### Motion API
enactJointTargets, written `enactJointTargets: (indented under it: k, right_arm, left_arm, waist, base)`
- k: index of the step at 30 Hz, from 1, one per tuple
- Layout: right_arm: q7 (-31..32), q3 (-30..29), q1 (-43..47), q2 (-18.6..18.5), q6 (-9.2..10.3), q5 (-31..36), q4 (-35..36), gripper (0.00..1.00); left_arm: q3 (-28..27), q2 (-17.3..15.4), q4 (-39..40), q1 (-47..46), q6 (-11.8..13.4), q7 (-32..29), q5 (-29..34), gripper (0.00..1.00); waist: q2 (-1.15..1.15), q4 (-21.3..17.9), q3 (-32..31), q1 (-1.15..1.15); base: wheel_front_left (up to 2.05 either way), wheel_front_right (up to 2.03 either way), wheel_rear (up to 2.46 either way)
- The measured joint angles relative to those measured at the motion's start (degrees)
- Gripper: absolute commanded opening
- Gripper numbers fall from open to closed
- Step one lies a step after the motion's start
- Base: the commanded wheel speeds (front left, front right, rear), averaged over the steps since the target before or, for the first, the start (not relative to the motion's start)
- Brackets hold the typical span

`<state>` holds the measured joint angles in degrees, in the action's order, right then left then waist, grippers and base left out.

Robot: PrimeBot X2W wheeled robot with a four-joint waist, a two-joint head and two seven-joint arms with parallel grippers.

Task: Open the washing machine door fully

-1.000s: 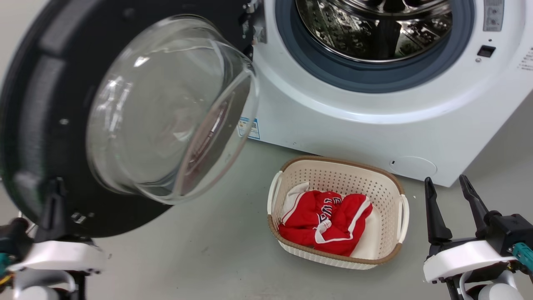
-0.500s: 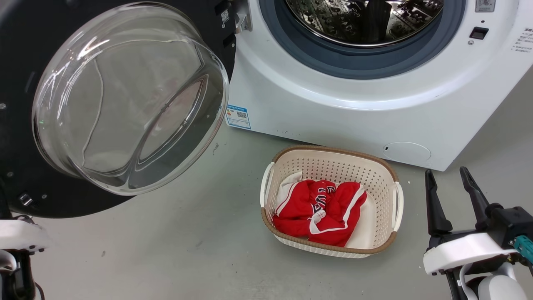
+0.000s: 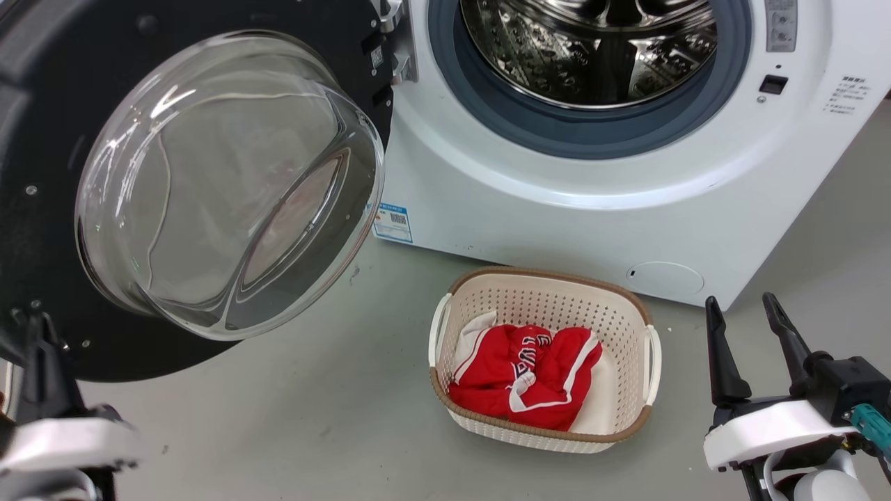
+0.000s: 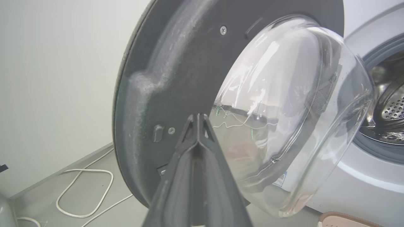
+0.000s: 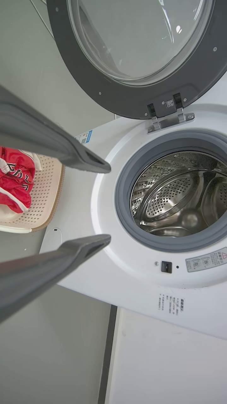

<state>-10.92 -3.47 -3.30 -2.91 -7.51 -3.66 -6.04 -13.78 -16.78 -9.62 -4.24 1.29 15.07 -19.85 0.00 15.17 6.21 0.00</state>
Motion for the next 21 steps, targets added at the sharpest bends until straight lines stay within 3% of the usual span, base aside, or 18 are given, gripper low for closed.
enactJointTargets:
  k: [2, 5, 6, 7, 14, 21]
  right_arm:
    - [-0.12, 0.03, 0.09, -0.01, 0.0, -0.3, -0.09, 1.0]
    - [-0.14, 0.15, 0.4, 0.0, 0.0, -0.31, -0.2, 1.0]
    - [-0.15, 0.1, 0.56, 0.0, 0.0, -0.26, -0.2, 1.0]
    - [-0.15, 0.04, 0.72, -0.01, 0.0, -0.24, -0.2, 1.0]
    - [-0.23, 0.87, 1.08, 0.0, 0.0, -0.37, -0.19, 1.0]
    - [-0.33, 1.15, 1.02, 0.0, 0.01, -0.42, 0.38, 1.0]
  left_arm:
    - [0.11, 1.92, 2.2, 1.82, -0.18, 0.01, 0.83, 0.04]
    - [1.19, 5.05, 4.8, 4.85, -0.3, 0.01, 2.16, 0.5]
    - [1.92, 5.81, 5.43, 5.54, -0.3, 0.01, 2.64, 0.84]
    - [2.53, 6.51, 6.1, 6.07, -0.3, 0.0, 3.27, 1.0]
    - [6.39, 8.69, 11.37, 7.53, -1.69, 0.01, 6.46, 1.0]
    - [10.66, 10.38, 11.5, 5.92, -4.35, 0.01, 7.21, 1.0]
  waist:
    - [0.0, -0.15, -0.54, 0.0]
    - [0.0, -0.37, -1.25, 0.0]
    - [0.0, -0.37, -1.38, -0.01]
    - [0.0, -0.35, -1.52, -0.01]
    - [0.0, -1.2, -2.6, -0.01]
    - [0.0, -3.18, -2.95, -0.01]
  base:
    - [0.0, 0.0, 0.0]
    - [0.0, 0.0, 0.0]
    - [0.0, 0.0, 0.0]
    - [0.0, 0.0, 0.0]
    - [0.0, 0.0, 0.0]
    - [0.0, 0.0, 0.0]
